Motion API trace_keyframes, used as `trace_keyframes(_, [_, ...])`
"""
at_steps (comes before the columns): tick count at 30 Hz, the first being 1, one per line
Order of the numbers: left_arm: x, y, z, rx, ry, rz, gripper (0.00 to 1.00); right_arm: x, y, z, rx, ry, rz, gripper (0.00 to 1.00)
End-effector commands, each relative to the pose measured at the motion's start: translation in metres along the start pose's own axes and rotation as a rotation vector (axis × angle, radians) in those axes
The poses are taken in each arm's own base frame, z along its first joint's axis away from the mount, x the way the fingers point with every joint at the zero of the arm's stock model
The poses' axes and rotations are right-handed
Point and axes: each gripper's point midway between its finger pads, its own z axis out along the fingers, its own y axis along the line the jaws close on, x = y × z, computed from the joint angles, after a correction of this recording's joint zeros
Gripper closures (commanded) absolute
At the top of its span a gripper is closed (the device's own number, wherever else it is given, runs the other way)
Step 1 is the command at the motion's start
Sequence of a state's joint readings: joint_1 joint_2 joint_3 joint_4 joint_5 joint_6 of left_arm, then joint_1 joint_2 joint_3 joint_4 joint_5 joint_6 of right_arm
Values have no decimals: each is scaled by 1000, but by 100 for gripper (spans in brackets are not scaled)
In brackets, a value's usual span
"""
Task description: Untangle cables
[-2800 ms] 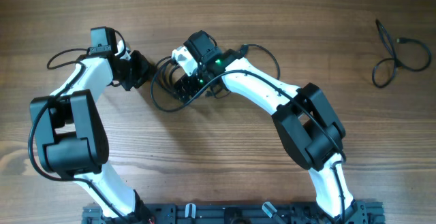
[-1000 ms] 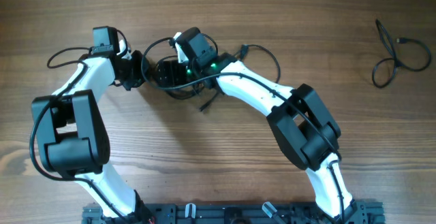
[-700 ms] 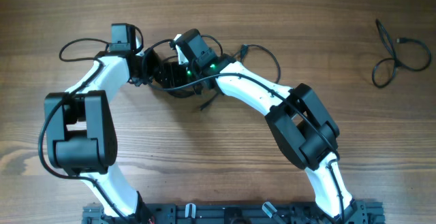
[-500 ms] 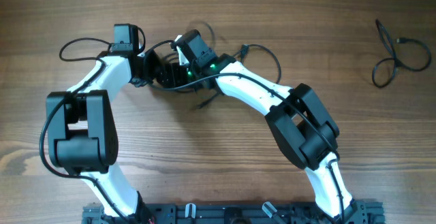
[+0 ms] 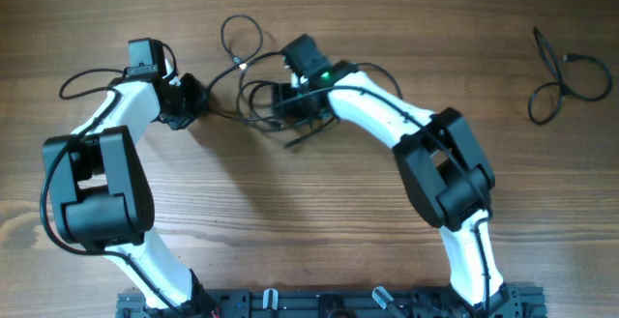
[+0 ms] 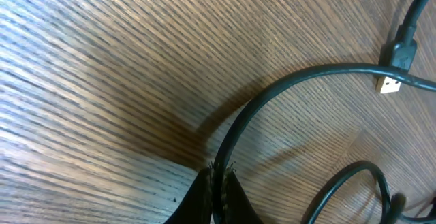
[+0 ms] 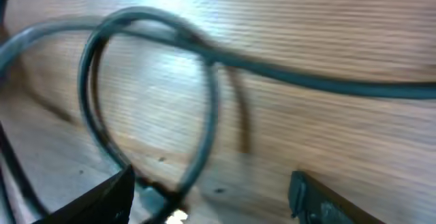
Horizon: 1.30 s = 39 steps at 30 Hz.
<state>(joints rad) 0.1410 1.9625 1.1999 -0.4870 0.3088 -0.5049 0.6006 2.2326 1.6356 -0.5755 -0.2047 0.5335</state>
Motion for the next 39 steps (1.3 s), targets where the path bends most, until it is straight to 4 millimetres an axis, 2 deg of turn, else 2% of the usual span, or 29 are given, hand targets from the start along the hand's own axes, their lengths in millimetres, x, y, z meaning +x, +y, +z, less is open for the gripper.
trace_keyframes(1, [0, -9, -2, 22, 1, 11, 96, 2, -49, 4, 113, 35, 62, 24])
trace_keyframes(3, [2, -11, -1, 23, 3, 19, 96, 3, -55, 2, 109, 52, 82, 24])
trace_keyframes(5, [3, -14, -1, 26, 4, 26, 96, -2, -43, -4, 31, 61, 58, 24])
trace_keyframes(7, [4, -15, 0, 26, 4, 27, 96, -11, -27, -14, -33, 51, 25, 24])
trace_keyframes(12, [3, -15, 0, 28, 2, 29, 96, -37, 17, -55, -156, -55, -118, 22])
trace_keyframes(15, [3, -15, 0, 28, 1, 29, 96, -37, 48, -68, -253, -88, -237, 15])
trace_keyframes(17, [3, -15, 0, 28, 1, 29, 96, -31, 74, -70, -350, -87, -302, 14])
trace_keyframes(20, [3, -15, 0, 28, 2, 29, 96, -19, 105, -66, -398, -110, -440, 13])
trace_keyframes(24, [-1, -9, 0, -5, -20, 28, 96, -5, 122, -53, -293, -154, -585, 13])
trace_keyframes(31, [-1, -9, 0, -4, -19, 27, 95, 9, 124, -21, -169, -175, -636, 14])
trace_keyframes(39, [-1, -10, 0, -3, -19, 28, 93, 13, 127, 15, -178, -188, -655, 10])
